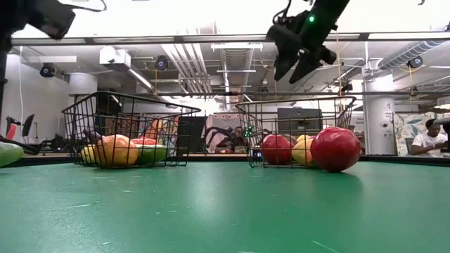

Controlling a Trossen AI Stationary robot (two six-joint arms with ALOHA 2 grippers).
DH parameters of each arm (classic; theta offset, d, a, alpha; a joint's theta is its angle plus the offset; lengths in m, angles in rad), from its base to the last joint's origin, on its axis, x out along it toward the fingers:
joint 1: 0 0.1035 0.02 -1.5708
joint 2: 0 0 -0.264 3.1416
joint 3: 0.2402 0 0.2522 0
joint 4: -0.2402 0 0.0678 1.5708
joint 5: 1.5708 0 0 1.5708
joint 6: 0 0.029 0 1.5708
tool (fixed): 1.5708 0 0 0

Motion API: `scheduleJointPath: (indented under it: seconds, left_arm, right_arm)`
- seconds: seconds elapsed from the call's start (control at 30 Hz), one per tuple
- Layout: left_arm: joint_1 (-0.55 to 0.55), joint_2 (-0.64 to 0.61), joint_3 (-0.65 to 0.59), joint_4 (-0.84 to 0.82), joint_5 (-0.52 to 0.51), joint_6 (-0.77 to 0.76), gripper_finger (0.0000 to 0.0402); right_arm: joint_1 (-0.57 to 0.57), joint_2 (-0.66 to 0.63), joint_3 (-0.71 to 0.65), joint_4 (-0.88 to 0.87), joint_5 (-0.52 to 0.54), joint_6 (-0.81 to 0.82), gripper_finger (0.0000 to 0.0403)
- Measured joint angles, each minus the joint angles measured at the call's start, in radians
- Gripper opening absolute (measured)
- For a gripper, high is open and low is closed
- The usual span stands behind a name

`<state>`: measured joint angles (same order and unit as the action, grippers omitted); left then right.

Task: Sort produce into baskets
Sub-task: Put the green cucumber into the black wire basket

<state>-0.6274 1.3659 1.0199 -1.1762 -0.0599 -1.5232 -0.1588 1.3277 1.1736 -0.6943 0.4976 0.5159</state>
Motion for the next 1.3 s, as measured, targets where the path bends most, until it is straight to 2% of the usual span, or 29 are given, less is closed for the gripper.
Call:
scheduleJointPath:
  seconds: [0.2, 0.33, 0.53, 1.03, 1.17, 1.3]
  left_arm:
    - [0.003, 0.057, -0.017, -0.134, 0.0, -0.119, 0.0244]
    - [0.002, 0.066, -0.036, -0.124, -0.004, -0.147, 0.0244]
    - [0.003, 0.055, -0.081, -0.09, -0.029, -0.162, 0.0244]
    - [0.002, 0.028, -0.339, 0.129, -0.028, -0.264, 0.0243]
    - [0.002, 0.028, -0.364, 0.173, -0.028, -0.267, 0.0221]
    - [0.003, 0.028, -0.361, 0.172, -0.028, -0.27, 0.0168]
  right_arm:
    - [0.07, 0.009, -0.002, 0.015, 0.002, 0.033, 0.0256]
    - [0.105, 0.01, -0.005, 0.068, 0.003, 0.031, 0.026]
    - [0.136, 0.01, -0.006, 0.129, 0.003, -0.003, 0.0256]
    - [0.141, 0.01, -0.019, 0.127, 0.0, -0.012, 0.0261]
    - [0.141, 0.01, -0.033, 0.126, 0.0, -0.013, 0.0255]
    - [0.141, 0.01, -0.051, 0.125, -0.001, -0.014, 0.0254]
